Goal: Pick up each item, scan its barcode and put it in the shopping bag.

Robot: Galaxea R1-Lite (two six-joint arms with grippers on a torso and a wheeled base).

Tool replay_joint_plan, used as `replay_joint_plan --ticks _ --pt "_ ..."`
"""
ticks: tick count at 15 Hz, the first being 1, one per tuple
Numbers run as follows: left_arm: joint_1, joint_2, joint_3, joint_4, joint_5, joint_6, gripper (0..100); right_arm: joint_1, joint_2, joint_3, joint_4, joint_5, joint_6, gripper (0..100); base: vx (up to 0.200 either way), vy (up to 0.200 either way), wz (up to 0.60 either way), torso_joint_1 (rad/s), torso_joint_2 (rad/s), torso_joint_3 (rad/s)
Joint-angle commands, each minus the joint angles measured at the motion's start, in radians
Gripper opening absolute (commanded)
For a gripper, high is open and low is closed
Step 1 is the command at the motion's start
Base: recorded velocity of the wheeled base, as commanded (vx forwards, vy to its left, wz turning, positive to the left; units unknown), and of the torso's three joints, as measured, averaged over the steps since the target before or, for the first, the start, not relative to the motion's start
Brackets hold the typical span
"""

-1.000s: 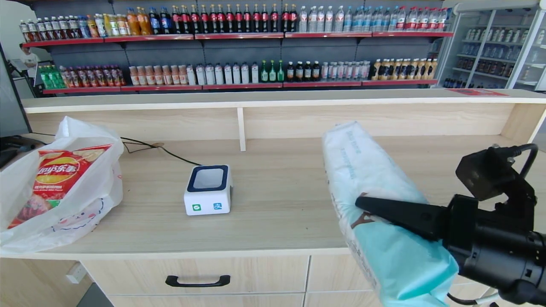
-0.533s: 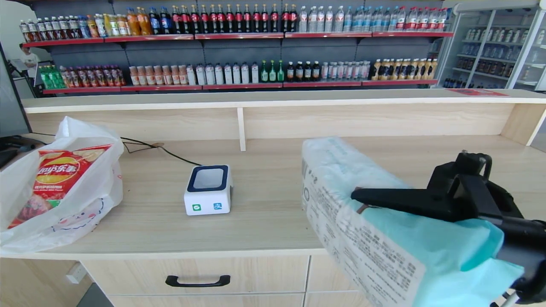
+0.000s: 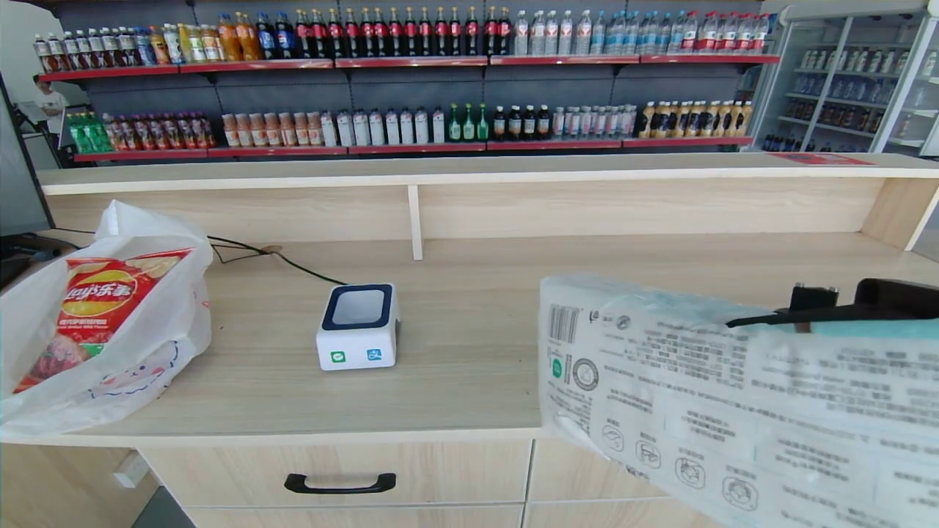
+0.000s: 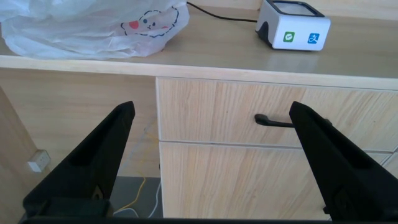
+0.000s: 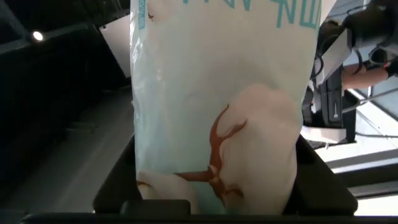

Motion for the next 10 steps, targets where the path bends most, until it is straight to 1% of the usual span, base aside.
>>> replay_joint_plan --ticks 1,3,5,7,10 --pt "0.0 0.0 -0.001 0.0 0.0 -0.001 100 -0.109 -0.052 -0.003 -0.035 0.12 0.134 0 0.0 0.0 0.0 0.0 0.0 0.0" --pt "0.0 0.0 -0.001 0.0 0.0 -0.001 100 -0.109 -0.046 -0.021 -0.078 0.125 0.216 0 0.0 0.0 0.0 0.0 0.0 0.0" --pt "0.0 0.0 0.0 0.0 0.0 0.001 100 -0.106 -0.043 -0.032 -0.085 0.129 0.286 0 0.0 0.0 0.0 0.0 0.0 0.0" --pt "0.0 0.0 0.0 0.0 0.0 -0.001 100 -0.108 -0.042 -0.023 -0.085 0.174 0.305 0 0.0 0.0 0.0 0.0 0.0 0.0" --pt "0.0 0.0 0.0 0.0 0.0 -0.001 100 -0.098 -0.042 -0.035 -0.087 0.183 0.337 0 0.0 0.0 0.0 0.0 0.0 0.0"
